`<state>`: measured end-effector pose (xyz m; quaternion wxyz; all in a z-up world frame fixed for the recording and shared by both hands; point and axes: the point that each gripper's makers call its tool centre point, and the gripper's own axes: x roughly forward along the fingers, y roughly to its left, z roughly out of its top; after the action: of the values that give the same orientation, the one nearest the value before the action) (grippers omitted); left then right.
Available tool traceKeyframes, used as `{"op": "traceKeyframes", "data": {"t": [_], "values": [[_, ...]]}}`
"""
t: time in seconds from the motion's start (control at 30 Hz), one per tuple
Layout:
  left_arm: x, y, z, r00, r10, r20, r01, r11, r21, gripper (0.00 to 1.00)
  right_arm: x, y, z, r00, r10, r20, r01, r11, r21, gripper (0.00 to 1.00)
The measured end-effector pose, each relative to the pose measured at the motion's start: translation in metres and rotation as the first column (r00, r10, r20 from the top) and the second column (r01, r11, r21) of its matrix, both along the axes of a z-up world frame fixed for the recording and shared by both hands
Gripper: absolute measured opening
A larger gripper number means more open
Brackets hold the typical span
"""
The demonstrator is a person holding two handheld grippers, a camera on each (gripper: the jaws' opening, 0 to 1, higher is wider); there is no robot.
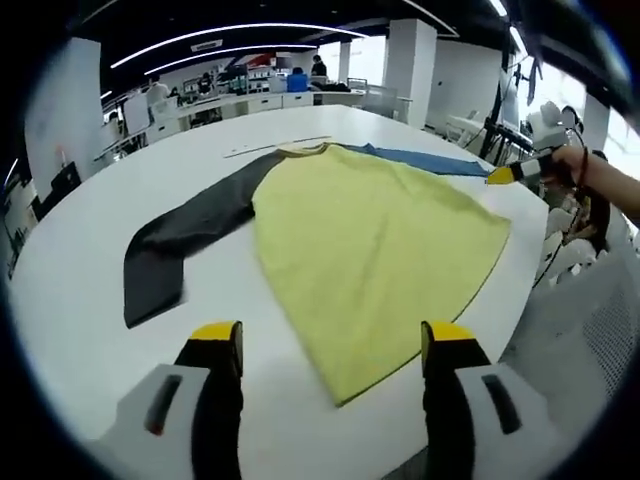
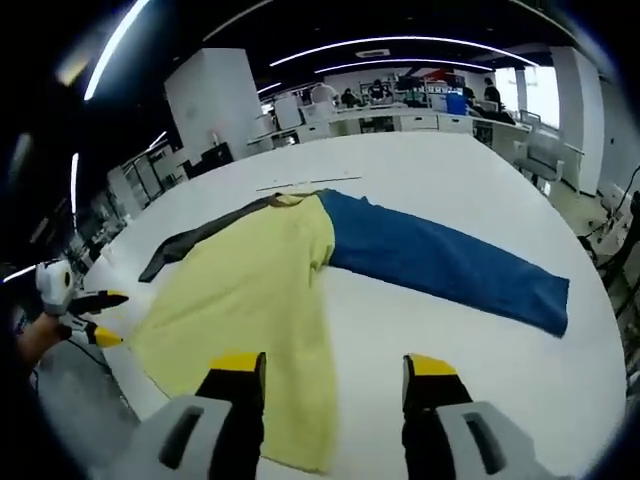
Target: Fold the garment on the visible template until the final outline fits inside the template.
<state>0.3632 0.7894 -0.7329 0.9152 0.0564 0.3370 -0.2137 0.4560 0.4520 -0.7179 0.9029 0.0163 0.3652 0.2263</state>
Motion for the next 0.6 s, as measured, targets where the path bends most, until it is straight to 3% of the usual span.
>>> {"op": "traceKeyframes", "data": {"t": [0.13, 0.4, 0.6], "values": [[0.002, -0.001, 0.002, 1.0, -0.001, -0.009, 0.001, 1.0, -0.003, 0.8, 0.018, 0.004, 0.005, 1.0, 0.026, 0.008, -0.026, 1.0, 0.004, 0.61], [0.01, -0.001, 0.013, 1.0, 0.008, 0.025, -0.008, 1.0, -0.023, 0.89, 0.057, 0.018, 0.012, 0.994, 0.078, 0.071, -0.076, 0.997, -0.025, 0.58], [0.013, 0.0, 0.021, 0.999, 0.023, 0.048, -0.021, 0.999, -0.039, 0.94, 0.078, 0.03, 0.007, 0.989, 0.123, 0.075, -0.121, 0.992, -0.033, 0.56]]}}
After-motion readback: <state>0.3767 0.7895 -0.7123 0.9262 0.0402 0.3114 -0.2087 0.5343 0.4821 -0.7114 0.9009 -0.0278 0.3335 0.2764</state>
